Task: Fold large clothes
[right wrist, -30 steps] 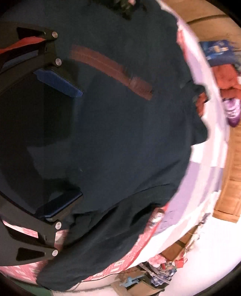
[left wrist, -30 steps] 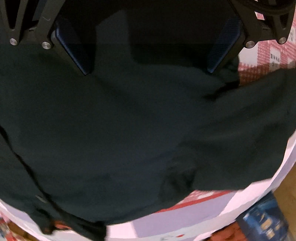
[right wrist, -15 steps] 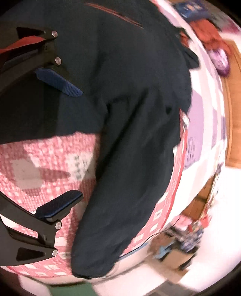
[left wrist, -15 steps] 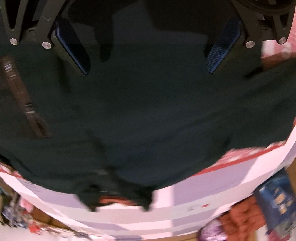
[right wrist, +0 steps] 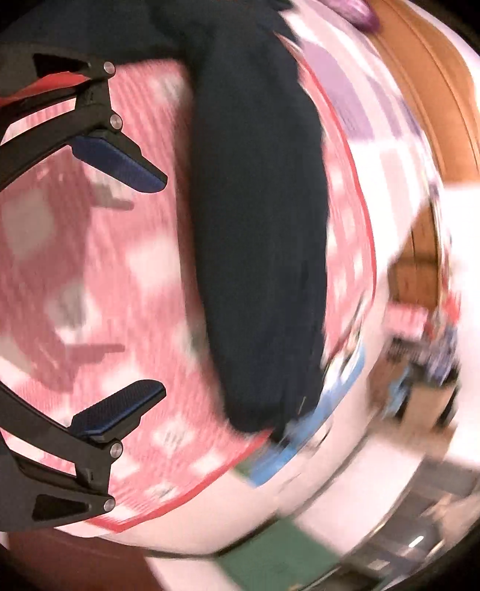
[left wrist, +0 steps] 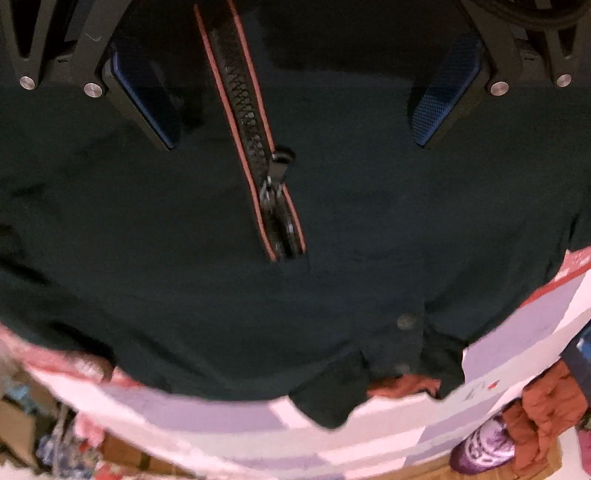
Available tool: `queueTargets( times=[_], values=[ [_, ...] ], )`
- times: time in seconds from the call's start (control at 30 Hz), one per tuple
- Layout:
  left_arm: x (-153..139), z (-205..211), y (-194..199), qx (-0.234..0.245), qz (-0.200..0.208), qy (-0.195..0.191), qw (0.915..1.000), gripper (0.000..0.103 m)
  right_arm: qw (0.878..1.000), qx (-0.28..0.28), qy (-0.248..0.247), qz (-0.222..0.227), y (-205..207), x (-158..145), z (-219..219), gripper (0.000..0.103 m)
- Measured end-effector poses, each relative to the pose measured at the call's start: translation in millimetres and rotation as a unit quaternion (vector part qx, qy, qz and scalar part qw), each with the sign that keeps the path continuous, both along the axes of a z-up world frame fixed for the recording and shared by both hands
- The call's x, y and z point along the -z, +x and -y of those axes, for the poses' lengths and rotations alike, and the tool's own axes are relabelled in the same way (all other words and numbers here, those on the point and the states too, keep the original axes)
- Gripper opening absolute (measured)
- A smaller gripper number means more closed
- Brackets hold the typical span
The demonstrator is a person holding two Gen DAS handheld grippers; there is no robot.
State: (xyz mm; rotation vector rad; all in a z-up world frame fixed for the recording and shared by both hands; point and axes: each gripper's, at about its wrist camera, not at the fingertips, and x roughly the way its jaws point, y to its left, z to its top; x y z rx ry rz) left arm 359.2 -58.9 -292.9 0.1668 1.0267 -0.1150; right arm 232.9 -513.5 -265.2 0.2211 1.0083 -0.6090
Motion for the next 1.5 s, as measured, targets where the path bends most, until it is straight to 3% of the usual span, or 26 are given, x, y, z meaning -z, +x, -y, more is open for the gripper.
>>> queueTargets(
  times=[0.07, 0.2, 0.4, 0.57, 0.63, 0.67, 0.7, 0.77, 0.87, 1.2, 1.33, 1.5],
  values=[
    [16, 5, 0, -0.013, -0.020, 0.018, 0.9996, 0.103, 0.999, 0.045, 0.026, 0.009, -15, -1, 34, 0.102],
    [18, 9, -9, -0.034, 0.003, 0.030, 0.9990, 0.103, 0.989, 0.109, 0.100, 0.023, -24, 6, 81, 0.102],
    [21, 11, -12, -0.052, 0.004, 0.034, 0.9980, 0.103, 0.979, 0.144, 0.140, 0.014, 2, 28, 96, 0.102],
    [23, 14, -7, -0.051, 0.005, 0.044, 0.9977, 0.103, 0.959, 0.196, 0.198, 0.042, 30, 45, 111, 0.102],
    [23, 15, -7, -0.050, 0.005, 0.047, 0.9976, 0.103, 0.958, 0.200, 0.204, 0.033, 47, 53, 116, 0.099],
    [23, 15, -7, -0.050, 0.005, 0.048, 0.9976, 0.103, 0.962, 0.193, 0.192, 0.027, 55, 53, 116, 0.080],
    [24, 15, -7, -0.050, 0.006, 0.048, 0.9976, 0.103, 0.966, 0.182, 0.182, 0.025, 63, 53, 116, 0.072],
    [24, 15, -7, -0.048, 0.007, 0.049, 0.9976, 0.103, 0.975, 0.156, 0.158, 0.023, 77, 46, 112, 0.033],
    [24, 15, -7, -0.046, 0.008, 0.049, 0.9977, 0.103, 0.986, 0.122, 0.110, 0.011, 95, 34, 100, 0.014],
    [14, 8, -7, -0.011, 0.000, 0.037, 0.9993, 0.103, 0.991, 0.120, 0.045, 0.037, 96, -9, 95, 0.009],
    [-3, -6, -15, -0.004, 0.010, 0.020, 0.9997, 0.103, 0.993, 0.103, -0.021, 0.052, 104, -50, 67, 0.009],
    [-21, -37, -20, -0.014, 0.016, 0.007, 0.9998, 0.103, 0.987, 0.031, -0.145, 0.063, 132, -109, 0, 0.009]
  ],
)
